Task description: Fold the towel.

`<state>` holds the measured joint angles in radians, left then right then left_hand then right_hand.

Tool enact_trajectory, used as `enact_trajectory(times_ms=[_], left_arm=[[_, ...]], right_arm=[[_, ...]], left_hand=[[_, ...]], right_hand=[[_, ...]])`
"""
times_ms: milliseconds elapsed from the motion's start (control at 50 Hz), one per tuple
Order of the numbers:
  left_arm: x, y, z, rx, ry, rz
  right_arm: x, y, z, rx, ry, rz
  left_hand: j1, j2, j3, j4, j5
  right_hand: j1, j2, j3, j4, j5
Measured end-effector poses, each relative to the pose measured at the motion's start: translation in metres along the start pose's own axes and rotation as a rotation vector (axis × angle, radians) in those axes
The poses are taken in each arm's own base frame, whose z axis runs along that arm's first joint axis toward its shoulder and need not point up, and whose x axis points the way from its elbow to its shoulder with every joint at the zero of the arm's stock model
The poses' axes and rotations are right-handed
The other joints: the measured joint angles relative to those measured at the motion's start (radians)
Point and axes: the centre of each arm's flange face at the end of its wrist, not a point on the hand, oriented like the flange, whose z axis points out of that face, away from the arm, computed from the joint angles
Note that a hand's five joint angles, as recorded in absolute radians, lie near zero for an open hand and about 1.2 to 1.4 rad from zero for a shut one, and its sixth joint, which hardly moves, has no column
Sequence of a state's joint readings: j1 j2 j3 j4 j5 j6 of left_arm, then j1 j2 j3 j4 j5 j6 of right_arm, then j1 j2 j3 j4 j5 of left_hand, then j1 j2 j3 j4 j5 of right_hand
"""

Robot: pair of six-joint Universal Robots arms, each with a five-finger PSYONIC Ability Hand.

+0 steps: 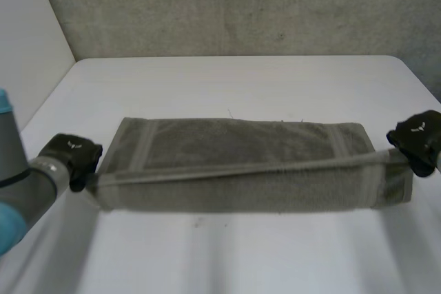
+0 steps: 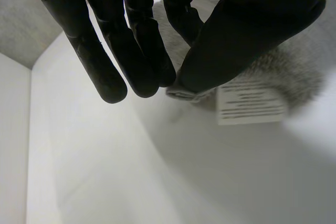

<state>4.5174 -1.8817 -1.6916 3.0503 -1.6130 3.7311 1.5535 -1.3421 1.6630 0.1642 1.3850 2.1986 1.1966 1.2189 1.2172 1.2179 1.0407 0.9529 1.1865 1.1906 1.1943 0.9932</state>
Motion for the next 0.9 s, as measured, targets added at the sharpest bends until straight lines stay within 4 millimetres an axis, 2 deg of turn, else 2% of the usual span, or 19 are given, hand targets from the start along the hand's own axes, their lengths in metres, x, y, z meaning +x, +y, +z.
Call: enact_trajectory(times_ms=[60,220,360,400,480,560,580,600,620,640,660,680,780,900], left_arm=[[-0.001,-0.007,0.030,0.035,-0.015,0.015],[0.003,-0.033,0.090,0.160,-0.059,0.029],[0.007,-0.058,0.129,0.270,-0.097,0.033],[0.007,-0.059,0.131,0.276,-0.100,0.033],[0.008,-0.068,0.155,0.325,-0.124,0.033],[0.010,-0.069,0.168,0.342,-0.134,0.032],[0.010,-0.069,0.170,0.344,-0.136,0.032],[0.011,-0.069,0.172,0.348,-0.137,0.032],[0.012,-0.069,0.173,0.350,-0.137,0.032],[0.013,-0.069,0.173,0.353,-0.135,0.033],[0.014,-0.069,0.174,0.355,-0.134,0.033],[0.017,-0.070,0.173,0.363,-0.132,0.034],[0.022,-0.077,0.166,0.392,-0.124,0.036],[0.013,-0.098,0.136,0.450,-0.136,0.031]], right_arm=[[-0.002,-0.003,0.026,0.027,0.032,0.014],[-0.009,-0.004,0.081,0.038,0.111,0.009],[-0.009,-0.012,0.111,0.090,0.193,-0.011],[-0.008,-0.013,0.114,0.096,0.203,-0.013],[-0.009,-0.017,0.130,0.115,0.250,-0.025],[-0.011,-0.016,0.140,0.108,0.262,-0.030],[-0.012,-0.015,0.142,0.103,0.265,-0.030],[-0.013,-0.014,0.145,0.098,0.267,-0.031],[-0.014,-0.014,0.146,0.094,0.269,-0.031],[-0.014,-0.014,0.146,0.088,0.273,-0.030],[-0.014,-0.014,0.147,0.084,0.277,-0.029],[-0.013,-0.014,0.147,0.070,0.291,-0.026],[-0.007,-0.019,0.141,0.051,0.332,-0.005],[0.013,-0.038,0.108,0.118,0.361,0.107]], left_hand=[[0.000,0.000,0.000,0.000,0.000],[0.001,0.000,0.000,0.000,0.000],[0.001,0.000,0.000,0.000,0.000],[0.001,0.000,0.000,0.000,0.000],[0.001,0.000,0.000,0.000,0.000],[0.001,0.000,0.000,0.000,0.000],[-0.081,-0.110,-0.108,-0.095,-0.090],[-0.270,-0.274,-0.267,-0.270,-0.261],[-0.270,-0.274,-0.267,-0.270,-0.261],[-0.452,-0.430,-0.420,-0.426,-0.418],[-0.673,-0.641,-0.625,-0.637,-0.612],[-0.871,-0.862,-0.848,-0.842,-0.844],[-0.972,-0.996,-0.992,-0.992,-0.975],[-1.011,-1.042,-1.041,-1.039,-1.003]], right_hand=[[0.000,0.000,0.000,0.000,0.000],[0.000,0.000,0.000,0.000,0.000],[0.000,0.000,0.000,0.000,0.000],[0.000,0.000,0.000,0.000,0.000],[0.000,0.000,0.000,0.000,0.000],[0.000,0.000,0.000,0.000,0.000],[-0.075,-0.097,-0.098,-0.098,-0.091],[-0.274,-0.358,-0.355,-0.354,-0.328],[-0.453,-0.546,-0.519,-0.518,-0.490],[-0.453,-0.546,-0.519,-0.518,-0.490],[-0.645,-0.779,-0.753,-0.751,-0.723],[-0.729,-0.913,-0.913,-0.916,-0.879],[-0.740,-0.961,-0.977,-0.957,-0.933],[-0.740,-0.961,-0.977,-0.957,-0.934]])
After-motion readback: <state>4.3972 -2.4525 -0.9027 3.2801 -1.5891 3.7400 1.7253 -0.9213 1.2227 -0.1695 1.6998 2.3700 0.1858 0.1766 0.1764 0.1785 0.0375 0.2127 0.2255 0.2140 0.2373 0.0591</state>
